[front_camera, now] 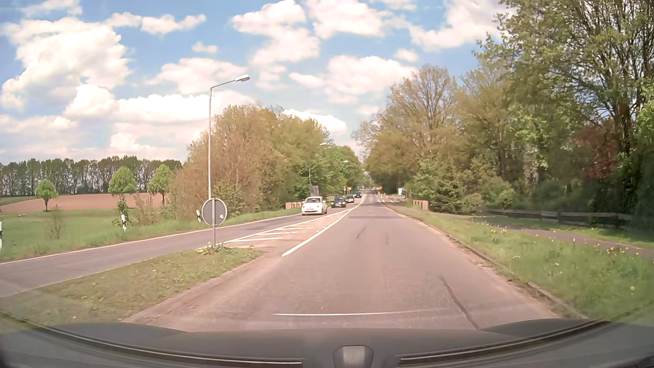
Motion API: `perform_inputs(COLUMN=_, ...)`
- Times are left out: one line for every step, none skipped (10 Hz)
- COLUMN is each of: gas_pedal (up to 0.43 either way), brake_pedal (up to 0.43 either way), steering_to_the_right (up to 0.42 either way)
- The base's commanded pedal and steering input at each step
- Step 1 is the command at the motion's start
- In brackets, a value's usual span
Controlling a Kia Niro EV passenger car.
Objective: Follow the waypoints while adhering to traffic rules and regulations
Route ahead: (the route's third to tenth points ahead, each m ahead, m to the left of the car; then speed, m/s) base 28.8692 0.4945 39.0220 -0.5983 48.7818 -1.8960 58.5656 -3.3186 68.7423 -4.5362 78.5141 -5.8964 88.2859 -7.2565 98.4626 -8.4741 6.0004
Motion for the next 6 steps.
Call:
perform_inputs(gas_pedal=0.098, brake_pedal=0.0, steering_to_the_right=0.127)
perform_inputs(gas_pedal=0.087, brake_pedal=0.0, steering_to_the_right=0.122)
perform_inputs(gas_pedal=0.087, brake_pedal=0.0, steering_to_the_right=0.111)
perform_inputs(gas_pedal=0.087, brake_pedal=0.0, steering_to_the_right=0.105)
perform_inputs(gas_pedal=0.087, brake_pedal=0.0, steering_to_the_right=0.1)
perform_inputs(gas_pedal=0.087, brake_pedal=0.0, steering_to_the_right=0.093)
